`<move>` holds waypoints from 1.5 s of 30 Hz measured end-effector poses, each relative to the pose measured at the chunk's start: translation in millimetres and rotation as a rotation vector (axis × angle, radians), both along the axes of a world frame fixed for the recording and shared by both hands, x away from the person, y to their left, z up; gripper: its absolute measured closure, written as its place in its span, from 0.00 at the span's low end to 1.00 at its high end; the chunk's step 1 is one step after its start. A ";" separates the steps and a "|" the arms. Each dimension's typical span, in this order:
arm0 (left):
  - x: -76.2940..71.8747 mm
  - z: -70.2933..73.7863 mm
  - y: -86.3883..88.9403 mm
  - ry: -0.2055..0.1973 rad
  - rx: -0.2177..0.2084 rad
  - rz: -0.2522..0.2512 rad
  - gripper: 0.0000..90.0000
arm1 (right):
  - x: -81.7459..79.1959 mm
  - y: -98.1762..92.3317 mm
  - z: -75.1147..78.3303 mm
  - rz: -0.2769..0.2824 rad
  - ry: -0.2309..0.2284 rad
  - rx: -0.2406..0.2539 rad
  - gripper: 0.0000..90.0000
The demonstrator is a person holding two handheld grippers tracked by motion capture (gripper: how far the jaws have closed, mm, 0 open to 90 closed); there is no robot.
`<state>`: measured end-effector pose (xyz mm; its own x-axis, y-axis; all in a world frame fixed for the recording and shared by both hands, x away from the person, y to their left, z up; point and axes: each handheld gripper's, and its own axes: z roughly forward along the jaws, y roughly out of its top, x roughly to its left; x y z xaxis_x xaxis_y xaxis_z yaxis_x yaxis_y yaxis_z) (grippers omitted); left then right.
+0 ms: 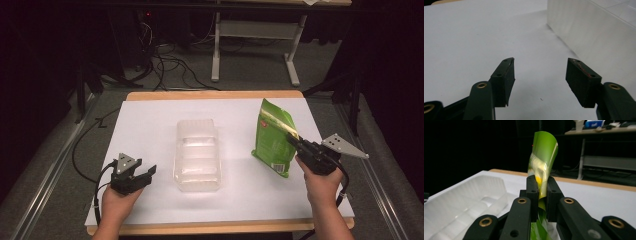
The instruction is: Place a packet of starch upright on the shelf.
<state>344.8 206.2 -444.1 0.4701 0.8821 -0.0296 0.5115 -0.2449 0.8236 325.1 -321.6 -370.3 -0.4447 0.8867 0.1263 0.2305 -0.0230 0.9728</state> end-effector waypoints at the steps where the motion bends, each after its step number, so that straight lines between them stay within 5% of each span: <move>1: 0.0 0.0 0.0 -0.003 -0.001 0.002 0.45 | -0.1 0.0 0.1 -0.011 -0.012 0.002 0.95; 16: -0.7 0.3 -0.5 -0.001 -0.001 -0.004 0.45 | -6.6 -4.5 -19.4 0.000 0.032 -0.008 0.85; 25: -0.7 0.2 -0.4 -0.002 -0.007 -0.002 0.45 | 4.5 2.2 -34.7 0.030 0.132 -0.056 0.70; 30: -3.4 3.2 -2.0 -0.016 -0.014 -0.006 0.45 | 7.6 2.3 -39.0 0.026 0.152 -0.065 0.76; 31: -5.9 6.2 -4.4 -0.029 -0.021 -0.012 0.45 | 8.1 1.5 -39.0 0.023 0.156 -0.068 0.86; 36: -11.5 11.1 -12.0 -0.059 -0.016 -0.033 0.45 | 9.3 0.5 -36.4 0.018 0.155 -0.080 0.97; 45: -9.3 7.8 -10.2 -0.050 -0.003 -0.021 0.45 | 6.9 19.3 -12.8 0.168 0.079 -0.039 0.98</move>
<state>335.4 196.0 -436.4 0.4894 0.8720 -0.0081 0.4646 -0.2528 0.8487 332.0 -302.3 -383.1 -0.5770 0.8057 0.1338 0.3038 0.0596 0.9509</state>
